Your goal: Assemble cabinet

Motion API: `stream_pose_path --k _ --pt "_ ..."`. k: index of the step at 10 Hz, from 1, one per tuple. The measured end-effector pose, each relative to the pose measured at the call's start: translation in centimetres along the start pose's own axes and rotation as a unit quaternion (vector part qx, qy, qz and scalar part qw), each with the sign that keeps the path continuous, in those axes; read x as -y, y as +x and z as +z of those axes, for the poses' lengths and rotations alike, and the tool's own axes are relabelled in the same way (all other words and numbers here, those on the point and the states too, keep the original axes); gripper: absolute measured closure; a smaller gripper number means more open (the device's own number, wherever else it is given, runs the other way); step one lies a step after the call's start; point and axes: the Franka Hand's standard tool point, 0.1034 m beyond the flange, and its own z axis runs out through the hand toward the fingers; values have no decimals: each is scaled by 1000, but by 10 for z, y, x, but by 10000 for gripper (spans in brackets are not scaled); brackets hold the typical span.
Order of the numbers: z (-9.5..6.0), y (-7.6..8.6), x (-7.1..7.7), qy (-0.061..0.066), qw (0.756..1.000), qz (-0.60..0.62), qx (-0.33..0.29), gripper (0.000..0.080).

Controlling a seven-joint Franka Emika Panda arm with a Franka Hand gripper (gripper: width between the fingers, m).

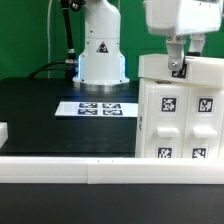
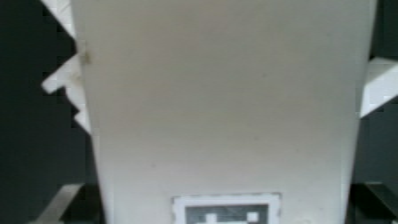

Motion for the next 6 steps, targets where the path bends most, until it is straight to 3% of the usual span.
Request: stream_pose_path --k 3,6 --pt "1 0 1 -1 991 135 -3 239" --pt "1 0 1 -1 953 302 -5 239"
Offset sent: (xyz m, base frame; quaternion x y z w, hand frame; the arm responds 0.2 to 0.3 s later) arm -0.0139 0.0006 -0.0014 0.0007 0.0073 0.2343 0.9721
